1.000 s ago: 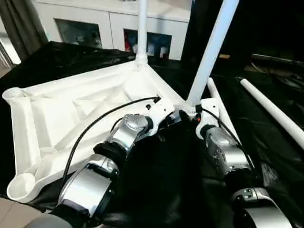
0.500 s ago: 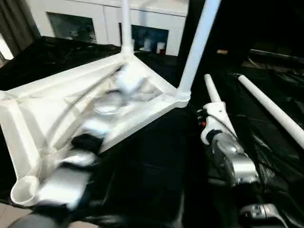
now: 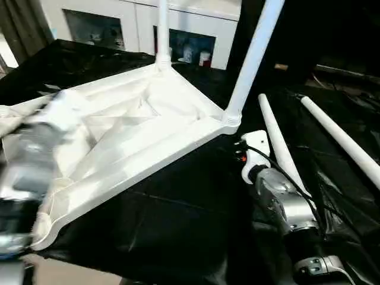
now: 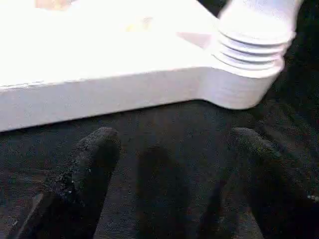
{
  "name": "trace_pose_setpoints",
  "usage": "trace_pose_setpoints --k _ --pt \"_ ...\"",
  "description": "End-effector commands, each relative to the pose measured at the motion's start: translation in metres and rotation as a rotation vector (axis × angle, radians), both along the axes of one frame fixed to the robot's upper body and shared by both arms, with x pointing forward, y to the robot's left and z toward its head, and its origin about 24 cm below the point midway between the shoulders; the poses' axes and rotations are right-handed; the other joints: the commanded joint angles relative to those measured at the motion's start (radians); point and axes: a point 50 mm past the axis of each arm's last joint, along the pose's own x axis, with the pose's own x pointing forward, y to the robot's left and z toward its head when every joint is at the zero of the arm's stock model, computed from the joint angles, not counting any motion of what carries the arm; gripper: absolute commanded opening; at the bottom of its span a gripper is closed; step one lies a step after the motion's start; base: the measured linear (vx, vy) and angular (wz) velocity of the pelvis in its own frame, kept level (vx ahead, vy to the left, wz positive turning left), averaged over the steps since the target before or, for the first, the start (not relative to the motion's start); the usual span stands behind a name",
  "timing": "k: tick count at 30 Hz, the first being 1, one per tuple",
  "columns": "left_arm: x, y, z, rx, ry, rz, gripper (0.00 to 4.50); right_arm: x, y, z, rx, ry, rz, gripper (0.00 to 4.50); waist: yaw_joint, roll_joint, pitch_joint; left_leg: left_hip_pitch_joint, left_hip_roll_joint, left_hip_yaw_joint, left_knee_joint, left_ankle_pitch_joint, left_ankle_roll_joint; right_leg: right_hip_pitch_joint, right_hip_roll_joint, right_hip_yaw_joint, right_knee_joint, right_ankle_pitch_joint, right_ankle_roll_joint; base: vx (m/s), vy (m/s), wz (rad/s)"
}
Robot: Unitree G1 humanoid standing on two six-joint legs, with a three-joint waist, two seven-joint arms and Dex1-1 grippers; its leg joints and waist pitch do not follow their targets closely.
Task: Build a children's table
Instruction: Rotate table base
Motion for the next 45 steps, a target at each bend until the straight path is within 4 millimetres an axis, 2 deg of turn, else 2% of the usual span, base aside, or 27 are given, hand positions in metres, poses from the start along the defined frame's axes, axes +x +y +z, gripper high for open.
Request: trace_pose_setpoints --k 1,4,6,7,10,11,12,15,16,17,18,21,22,24,25,26,27,29,33,36,37,38,39,40,42,43,45 --pt "-0.007 0.003 -0.004 0.007 0.069 0.013 2.76 0.002 0.002 0.001 -0.008 0.003 0.014 3.83 -0.002 0.02 -0.061 0.043 0.05 -0.022 -0.081 -0.221 -0.031 0.029 -0.044 0.038 -0.061 -0.154 -0.203 0.0 0.0 0.0" --pt "-0.012 0.003 -0.01 -0.016 0.124 0.007 2.95 0.003 0.005 0.002 -0.006 -0.001 0.024 3.83 -0.003 0.02 -0.063 0.043 0.048 -0.024 -0.082 -0.242 -0.044 0.025 -0.043 0.039 -0.063 -0.171 -0.191 0.0 0.0 0.0" --pt "-0.02 -0.005 -0.029 -0.086 0.252 -0.038 2.95 0.006 0.012 0.003 0.001 -0.005 0.048 3.83 0.0 0.021 -0.063 0.046 0.048 -0.023 -0.081 -0.241 -0.046 0.024 -0.044 0.04 -0.063 -0.159 -0.192 0.0 0.0 0.0" --pt "-0.024 -0.014 -0.046 -0.157 0.352 -0.098 2.95 0.007 0.02 0.002 -0.003 0.006 0.082 3.83 -0.001 0.019 -0.064 0.039 0.047 -0.026 -0.083 -0.232 -0.049 0.029 -0.045 0.038 -0.059 -0.155 -0.197 0.0 0.0 0.0" --pt "-0.026 -0.022 -0.059 -0.207 0.432 -0.173 2.95 0.008 0.028 -0.004 -0.045 0.028 0.139 3.83 0.001 0.022 -0.067 0.043 0.046 -0.025 -0.08 -0.23 -0.047 0.025 -0.044 0.038 -0.059 -0.119 -0.212 0.0 0.0 0.0" --pt "-0.027 -0.024 -0.061 -0.218 0.446 -0.188 2.8 0.008 0.029 -0.005 -0.055 0.032 0.148 3.83 -0.002 0.019 -0.066 0.039 0.044 -0.025 -0.081 -0.225 -0.044 0.03 -0.043 0.038 -0.056 -0.109 -0.216 0.0 0.0 0.0" --pt "-0.026 -0.029 -0.062 -0.247 0.452 -0.223 2.68 0.009 0.031 -0.006 -0.059 0.037 0.156 3.83 -0.001 0.022 -0.067 0.039 0.045 -0.025 -0.081 -0.224 -0.046 0.03 -0.043 0.038 -0.055 -0.107 -0.216 0.0 0.0 0.0" --pt "-0.025 -0.042 -0.064 -0.303 0.468 -0.324 2.49 0.011 0.036 -0.008 -0.072 0.054 0.183 3.83 0.003 0.019 -0.068 0.042 0.046 -0.024 -0.08 -0.224 -0.048 0.032 -0.043 0.038 -0.054 -0.107 -0.218 0.0 0.0 0.0" --pt "-0.026 -0.049 -0.064 -0.33 0.487 -0.36 2.27 0.011 0.037 -0.009 -0.084 0.061 0.193 3.83 0.004 0.017 -0.068 0.042 0.046 -0.024 -0.081 -0.221 -0.048 0.032 -0.043 0.038 -0.055 -0.105 -0.218 0.0 0.0 0.0" --pt "-0.027 -0.056 -0.063 -0.352 0.513 -0.414 2.27 0.013 0.038 -0.01 -0.093 0.066 0.197 3.83 0.005 0.018 -0.068 0.043 0.046 -0.024 -0.08 -0.212 -0.048 0.032 -0.044 0.038 -0.052 -0.098 -0.219 0.0 0.0 0.0" --pt "-0.029 -0.063 -0.063 -0.379 0.54 -0.458 2.23 0.014 0.038 -0.01 -0.098 0.068 0.197 3.83 0.005 0.013 -0.068 0.044 0.047 -0.023 -0.08 -0.211 -0.048 0.032 -0.044 0.038 -0.052 -0.101 -0.221 0.0 0.0 0.0" --pt "-0.038 -0.084 -0.063 -0.434 0.622 -0.65 2.1 0.017 0.038 -0.009 -0.104 0.068 0.198 3.83 0.01 0.011 -0.068 0.041 0.046 -0.021 -0.078 -0.178 -0.046 0.033 -0.042 0.037 -0.047 -0.081 -0.224 0.0 0.0 0.0" --pt "-0.038 -0.084 -0.063 -0.434 0.622 -0.65 1.97 0.017 0.038 -0.009 -0.104 0.068 0.198 3.83 0.009 0.01 -0.069 0.039 0.044 -0.021 -0.078 -0.168 -0.044 0.039 -0.044 0.037 -0.045 -0.071 -0.22 0.0 0.0 0.0" --pt "-0.044 -0.097 -0.062 -0.477 0.67 -0.769 1.8 0.019 0.038 -0.008 -0.106 0.065 0.201 3.83 0.007 0.011 -0.07 0.041 0.045 -0.02 -0.077 -0.171 -0.046 0.037 -0.042 0.037 -0.045 -0.064 -0.218 0.0 0.0 0.0" --pt "-0.044 -0.097 -0.062 -0.477 0.67 -0.769 1.74 0.019 0.038 -0.008 -0.106 0.065 0.201 3.83 0.006 0.006 -0.071 0.04 0.043 -0.019 -0.076 -0.171 -0.046 0.038 -0.042 0.038 -0.044 -0.064 -0.218 0.0 0.0 0.0" --pt "-0.045 -0.106 -0.062 -0.502 0.686 -0.827 1.65 0.02 0.038 -0.007 -0.107 0.061 0.204 3.83 0.003 0.005 -0.071 0.039 0.044 -0.019 -0.076 -0.168 -0.046 0.039 -0.043 0.038 -0.043 -0.062 -0.22 0.0 0.0 0.0" --pt "-0.045 -0.106 -0.062 -0.502 0.686 -0.827 1.56 0.02 0.038 -0.007 -0.107 0.061 0.204 3.83 0.0 0.005 -0.071 0.039 0.044 -0.019 -0.076 -0.17 -0.046 0.039 -0.043 0.038 -0.043 -0.063 -0.221 0.0 0.0 0.0" --pt "-0.042 -0.121 -0.061 -0.521 0.713 -0.909 1.45 0.023 0.037 -0.006 -0.112 0.055 0.209 3.83 -0.006 0.004 -0.071 0.038 0.044 -0.019 -0.075 -0.178 -0.048 0.041 -0.044 0.039 -0.045 -0.071 -0.222 0.0 0.0 0.0" --pt "-0.029 -0.135 -0.064 -0.503 0.72 -0.967 1.1 0.026 0.033 -0.004 -0.124 0.044 0.203 3.83 -0.009 0.006 -0.07 0.037 0.043 -0.02 -0.074 -0.198 -0.054 0.042 -0.043 0.04 -0.048 -0.097 -0.217 0.0 0.0 0.0" --pt "-0.016 -0.137 -0.065 -0.458 0.67 -0.939 0.83 0.027 0.03 -0.003 -0.13 0.039 0.194 3.83 -0.01 0.003 -0.074 0.036 0.042 -0.02 -0.071 -0.183 -0.053 0.045 -0.042 0.039 -0.047 -0.076 -0.215 0.0 0.0 0.0" --pt "-0.013 -0.137 -0.065 -0.445 0.657 -0.927 0.74 0.028 0.029 -0.003 -0.131 0.038 0.192 3.83 -0.011 0.005 -0.075 0.037 0.041 -0.018 -0.07 -0.176 -0.049 0.045 -0.04 0.04 -0.046 -0.057 -0.218 0.0 0.0 0.0" --pt "-0.004 -0.135 -0.066 -0.406 0.619 -0.887 0.74 0.028 0.027 -0.003 -0.134 0.034 0.187 3.83 -0.008 0.011 -0.076 0.037 0.043 -0.02 -0.069 -0.167 -0.047 0.048 -0.044 0.04 -0.042 -0.04 -0.226 0.0 0.0 0.0" --pt "-0.004 -0.135 -0.066 -0.404 0.617 -0.886 0.56 0.028 0.027 -0.003 -0.134 0.034 0.186 3.83 -0.012 0.009 -0.073 0.034 0.042 -0.02 -0.071 -0.174 -0.046 0.047 -0.039 0.039 -0.046 -0.049 -0.223 0.0 0.0 0.0" --pt "0.006 -0.131 -0.066 -0.35 0.583 -0.834 0.48 0.029 0.023 -0.001 -0.139 0.025 0.178 3.83 -0.009 0.009 -0.073 0.041 0.042 -0.019 -0.07 -0.201 -0.049 0.042 -0.039 0.038 -0.05 -0.075 -0.221 0.0 0.0 0.0" --pt "0.014 -0.126 -0.066 -0.3 0.553 -0.782 0.48 0.03 0.018 0.0 -0.143 0.015 0.165 3.83 -0.01 0.005 -0.072 0.037 0.043 -0.021 -0.072 -0.226 -0.055 0.045 -0.04 0.039 -0.052 -0.11 -0.215 0.0 0.0 0.0" --pt "0.02 -0.123 -0.065 -0.266 0.527 -0.746 0.48 0.03 0.013 0.002 -0.146 0.006 0.153 3.83 -0.01 0.012 -0.072 0.039 0.044 -0.023 -0.073 -0.243 -0.061 0.044 -0.039 0.039 -0.055 -0.129 -0.208 0.0 0.0 0.0" --pt "0.024 -0.12 -0.064 -0.244 0.506 -0.717 0.48 0.03 0.009 0.004 -0.148 -0.001 0.141 3.83 -0.006 0.008 -0.073 0.041 0.046 -0.023 -0.07 -0.246 -0.065 0.043 -0.042 0.04 -0.054 -0.138 -0.21 0.0 0.0 0.0"
